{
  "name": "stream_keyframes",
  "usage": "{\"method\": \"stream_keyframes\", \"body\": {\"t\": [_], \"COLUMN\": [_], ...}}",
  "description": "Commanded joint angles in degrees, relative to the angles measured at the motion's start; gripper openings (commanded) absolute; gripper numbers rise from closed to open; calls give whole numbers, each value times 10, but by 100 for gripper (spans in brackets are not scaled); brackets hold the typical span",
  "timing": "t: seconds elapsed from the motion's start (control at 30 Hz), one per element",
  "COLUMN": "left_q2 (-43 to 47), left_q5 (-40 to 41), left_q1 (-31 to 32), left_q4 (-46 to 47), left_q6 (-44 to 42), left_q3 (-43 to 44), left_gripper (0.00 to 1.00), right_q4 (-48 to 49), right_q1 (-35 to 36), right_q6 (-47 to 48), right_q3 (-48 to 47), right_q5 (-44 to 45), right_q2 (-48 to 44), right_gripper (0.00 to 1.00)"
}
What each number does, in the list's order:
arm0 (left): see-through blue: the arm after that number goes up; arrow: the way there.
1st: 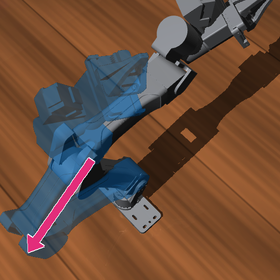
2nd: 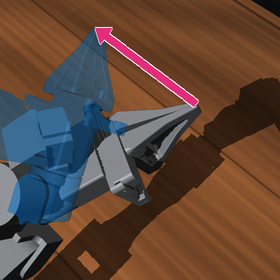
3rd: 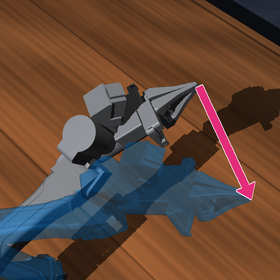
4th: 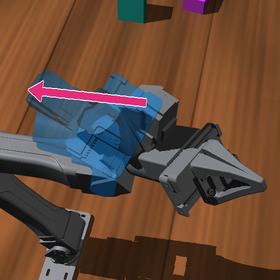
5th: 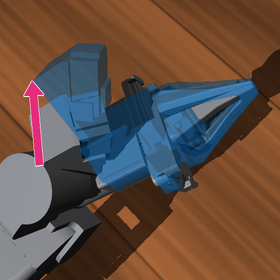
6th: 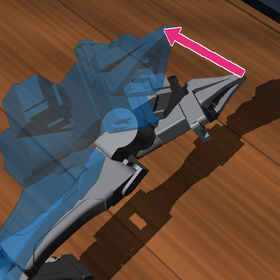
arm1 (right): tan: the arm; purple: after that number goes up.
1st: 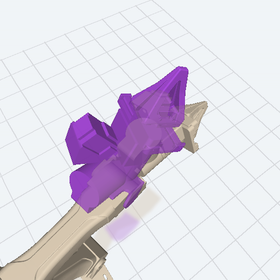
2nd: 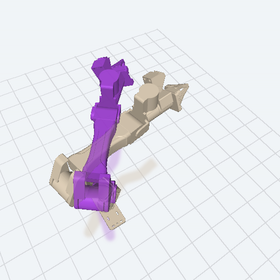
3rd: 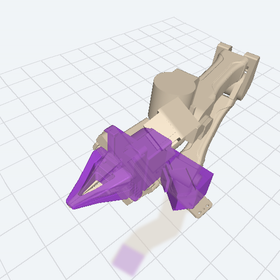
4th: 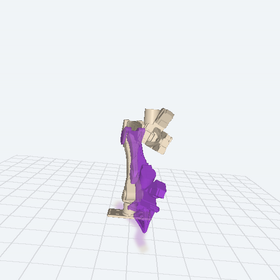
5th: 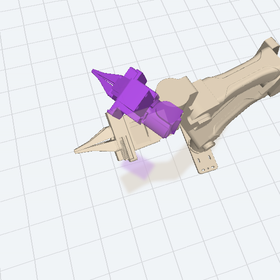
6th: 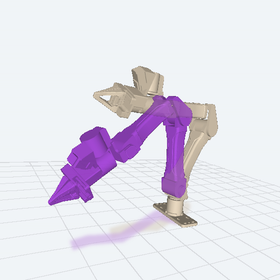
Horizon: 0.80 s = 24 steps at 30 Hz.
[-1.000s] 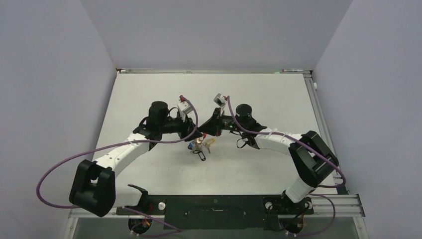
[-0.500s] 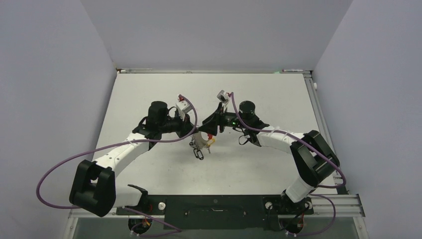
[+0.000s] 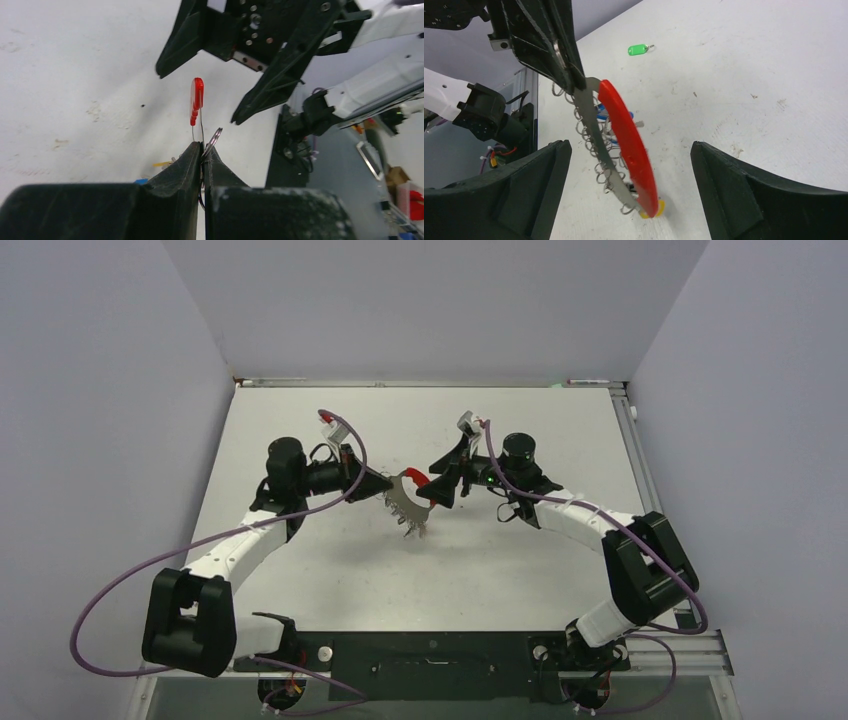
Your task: Remove the keys from the keyring
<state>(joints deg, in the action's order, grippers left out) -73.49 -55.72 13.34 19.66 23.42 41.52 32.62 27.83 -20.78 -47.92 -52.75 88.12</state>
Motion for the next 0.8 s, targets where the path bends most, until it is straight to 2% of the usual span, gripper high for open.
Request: {"method": "stream_keyframes", "body": {"t": [0.0, 0.1, 0.2, 0.27, 0.37, 0.43, 0.5, 0.53, 0.73, 0.77], "left_q2": [27, 26, 25, 25, 27, 28, 30, 31, 28, 28], "left_q5": [-72, -66, -61, -60, -62, -56, -44, -38, -17, -10], "left_q1": [-3, -6, -5, -6, -10, -17, -28, -36, -88, -97], "left_q4": [210, 258, 296, 299, 291, 258, 190, 167, 15, -6], "left_q6": [162, 212, 250, 253, 246, 218, 173, 154, 41, 23], "left_q3": [-22, -30, -36, -36, -38, -37, -29, -25, 24, 33], "left_gripper": [0, 0, 0, 0, 0, 0, 0, 8, 74, 89], "right_q4": [28, 18, -45, -74, -103, -165, -241, -280, -461, -482], "right_q1": [1, 15, 43, 58, 61, 61, 60, 61, 63, 63], "right_q6": [22, 37, 100, 127, 141, 176, 223, 242, 350, 360], "right_q3": [2, 1, -16, -23, -35, -63, -96, -109, -183, -190], "right_q5": [-24, 4, 35, 50, 53, 54, 58, 58, 71, 76], "right_q2": [0, -2, -4, -10, -17, -20, -25, -30, -32, -30], "right_gripper": [94, 88, 81, 71, 47, 31, 20, 17, 6, 5]}}
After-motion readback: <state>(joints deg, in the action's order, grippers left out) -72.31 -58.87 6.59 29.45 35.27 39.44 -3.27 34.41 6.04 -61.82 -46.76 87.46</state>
